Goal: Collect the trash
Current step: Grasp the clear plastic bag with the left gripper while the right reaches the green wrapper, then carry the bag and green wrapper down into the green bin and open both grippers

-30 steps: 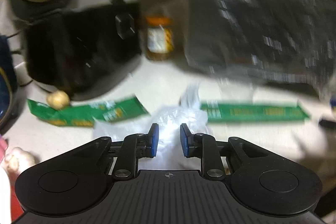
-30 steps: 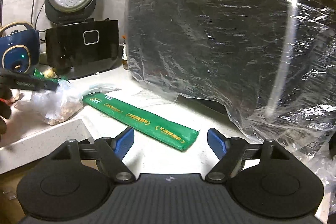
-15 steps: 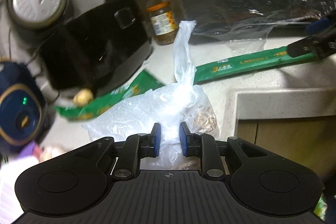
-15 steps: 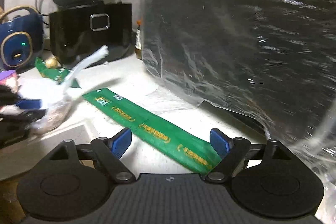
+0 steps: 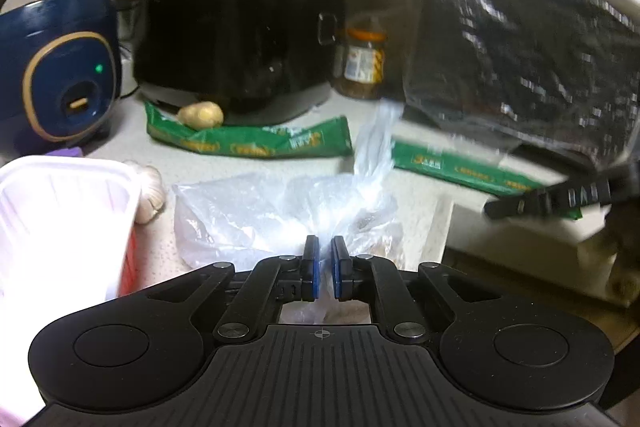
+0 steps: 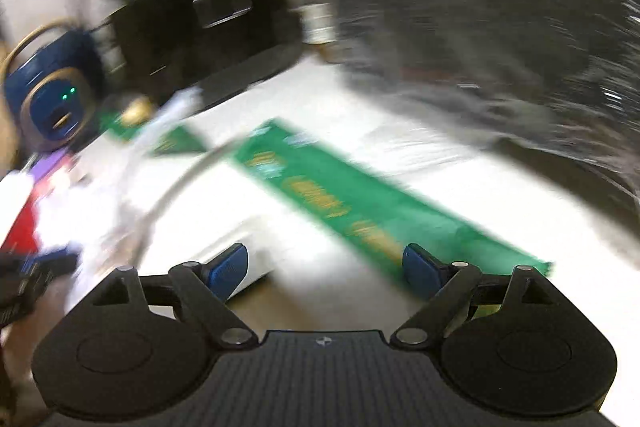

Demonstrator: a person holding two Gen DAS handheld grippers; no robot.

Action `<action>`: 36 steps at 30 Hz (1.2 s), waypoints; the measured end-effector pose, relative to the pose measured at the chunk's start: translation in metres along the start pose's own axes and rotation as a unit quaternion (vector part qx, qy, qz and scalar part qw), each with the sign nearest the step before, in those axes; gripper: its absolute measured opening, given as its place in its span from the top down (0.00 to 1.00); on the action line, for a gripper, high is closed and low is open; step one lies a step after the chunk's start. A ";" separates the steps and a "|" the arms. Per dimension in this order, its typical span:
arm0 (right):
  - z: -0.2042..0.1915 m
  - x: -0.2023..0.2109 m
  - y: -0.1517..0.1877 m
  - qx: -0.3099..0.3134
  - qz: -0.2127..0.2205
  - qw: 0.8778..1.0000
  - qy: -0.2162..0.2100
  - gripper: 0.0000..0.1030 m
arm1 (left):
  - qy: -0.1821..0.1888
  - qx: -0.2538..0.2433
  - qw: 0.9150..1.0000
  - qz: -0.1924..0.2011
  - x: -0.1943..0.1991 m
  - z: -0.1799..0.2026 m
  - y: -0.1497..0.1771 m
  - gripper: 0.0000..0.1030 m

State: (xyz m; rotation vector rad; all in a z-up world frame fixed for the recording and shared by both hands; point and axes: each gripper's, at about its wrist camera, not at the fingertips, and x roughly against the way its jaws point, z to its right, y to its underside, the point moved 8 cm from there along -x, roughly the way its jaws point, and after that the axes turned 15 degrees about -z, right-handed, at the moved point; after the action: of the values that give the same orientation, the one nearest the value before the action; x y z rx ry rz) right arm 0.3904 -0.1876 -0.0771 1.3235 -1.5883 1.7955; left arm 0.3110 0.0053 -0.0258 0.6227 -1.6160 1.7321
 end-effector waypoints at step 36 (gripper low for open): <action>0.006 0.064 0.051 0.009 0.044 0.999 0.008 0.82 | 0.182 -0.049 0.982 0.027 0.063 0.091 0.108 0.93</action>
State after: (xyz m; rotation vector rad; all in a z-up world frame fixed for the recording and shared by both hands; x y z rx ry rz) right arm 0.3216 -0.2255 -0.0518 1.2630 -1.6478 1.8721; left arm 0.1792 -0.0751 -0.0404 0.1997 -1.4559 1.6775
